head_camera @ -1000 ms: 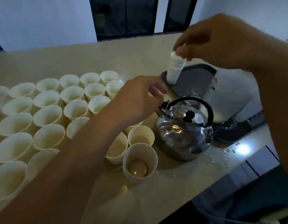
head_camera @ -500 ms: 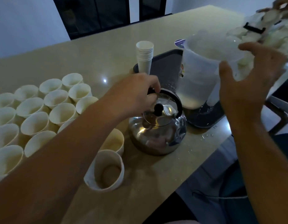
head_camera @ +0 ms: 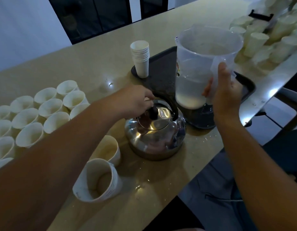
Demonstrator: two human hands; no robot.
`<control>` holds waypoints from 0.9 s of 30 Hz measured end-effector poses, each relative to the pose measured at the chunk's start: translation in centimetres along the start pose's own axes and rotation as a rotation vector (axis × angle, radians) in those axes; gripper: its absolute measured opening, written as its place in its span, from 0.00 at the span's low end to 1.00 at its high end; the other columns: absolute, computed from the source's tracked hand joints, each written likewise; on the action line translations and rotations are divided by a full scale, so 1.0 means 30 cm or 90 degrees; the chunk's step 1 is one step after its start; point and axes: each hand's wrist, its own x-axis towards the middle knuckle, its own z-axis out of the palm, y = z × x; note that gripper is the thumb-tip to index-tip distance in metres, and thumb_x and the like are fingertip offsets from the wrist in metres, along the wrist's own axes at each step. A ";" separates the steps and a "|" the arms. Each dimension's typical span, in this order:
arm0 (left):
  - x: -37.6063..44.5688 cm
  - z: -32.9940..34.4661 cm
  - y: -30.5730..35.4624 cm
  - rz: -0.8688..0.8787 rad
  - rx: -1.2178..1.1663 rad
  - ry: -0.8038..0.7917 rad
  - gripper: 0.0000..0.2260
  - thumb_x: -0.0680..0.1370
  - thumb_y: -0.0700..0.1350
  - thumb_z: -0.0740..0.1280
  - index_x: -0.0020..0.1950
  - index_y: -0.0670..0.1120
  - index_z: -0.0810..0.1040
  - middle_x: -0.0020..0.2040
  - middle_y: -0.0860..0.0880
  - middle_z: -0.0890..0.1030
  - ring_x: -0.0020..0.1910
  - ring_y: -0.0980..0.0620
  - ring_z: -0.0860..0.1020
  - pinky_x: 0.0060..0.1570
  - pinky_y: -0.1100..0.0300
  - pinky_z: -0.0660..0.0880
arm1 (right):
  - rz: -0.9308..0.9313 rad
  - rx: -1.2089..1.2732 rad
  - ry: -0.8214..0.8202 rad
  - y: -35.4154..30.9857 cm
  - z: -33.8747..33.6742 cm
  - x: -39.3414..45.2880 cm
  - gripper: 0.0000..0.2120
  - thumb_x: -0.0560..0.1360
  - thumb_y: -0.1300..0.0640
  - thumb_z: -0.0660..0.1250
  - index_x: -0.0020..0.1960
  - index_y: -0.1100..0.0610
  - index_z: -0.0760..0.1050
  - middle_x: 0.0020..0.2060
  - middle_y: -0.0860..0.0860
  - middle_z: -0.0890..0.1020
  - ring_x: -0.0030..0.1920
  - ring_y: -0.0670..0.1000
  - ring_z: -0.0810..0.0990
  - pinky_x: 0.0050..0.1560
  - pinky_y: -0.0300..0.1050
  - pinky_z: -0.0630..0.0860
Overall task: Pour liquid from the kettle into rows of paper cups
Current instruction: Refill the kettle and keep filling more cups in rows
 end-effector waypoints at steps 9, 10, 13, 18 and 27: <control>-0.065 0.023 0.063 0.087 0.297 0.082 0.26 0.73 0.69 0.66 0.67 0.60 0.72 0.62 0.52 0.71 0.64 0.48 0.67 0.62 0.48 0.64 | -0.025 -0.003 0.063 0.019 0.035 -0.001 0.27 0.74 0.32 0.57 0.35 0.56 0.73 0.24 0.47 0.74 0.28 0.46 0.75 0.36 0.41 0.74; -0.062 0.026 0.063 0.085 0.289 0.066 0.25 0.73 0.66 0.68 0.67 0.58 0.72 0.60 0.51 0.72 0.62 0.48 0.70 0.60 0.49 0.67 | -0.023 -0.008 0.056 0.018 0.035 -0.003 0.27 0.74 0.32 0.57 0.36 0.56 0.73 0.25 0.47 0.74 0.28 0.46 0.75 0.36 0.40 0.74; -0.049 0.027 0.064 0.059 0.209 0.005 0.20 0.75 0.55 0.72 0.65 0.53 0.76 0.55 0.49 0.78 0.54 0.46 0.77 0.51 0.51 0.75 | -0.019 -0.009 0.091 0.014 0.028 -0.017 0.22 0.75 0.34 0.62 0.48 0.54 0.73 0.36 0.49 0.78 0.36 0.45 0.79 0.40 0.40 0.75; -0.050 0.049 0.052 0.025 0.153 -0.029 0.12 0.79 0.49 0.69 0.60 0.48 0.77 0.54 0.47 0.80 0.54 0.46 0.78 0.51 0.52 0.74 | -0.404 -0.118 0.214 0.020 0.004 -0.134 0.10 0.78 0.57 0.70 0.51 0.53 0.68 0.43 0.51 0.71 0.40 0.56 0.72 0.44 0.47 0.74; -0.063 0.085 0.049 0.062 0.167 0.014 0.09 0.83 0.50 0.63 0.57 0.47 0.69 0.43 0.50 0.74 0.43 0.50 0.72 0.40 0.57 0.65 | -0.169 -0.299 -0.320 0.140 0.076 -0.223 0.20 0.83 0.48 0.63 0.74 0.49 0.71 0.63 0.46 0.79 0.59 0.34 0.70 0.62 0.30 0.69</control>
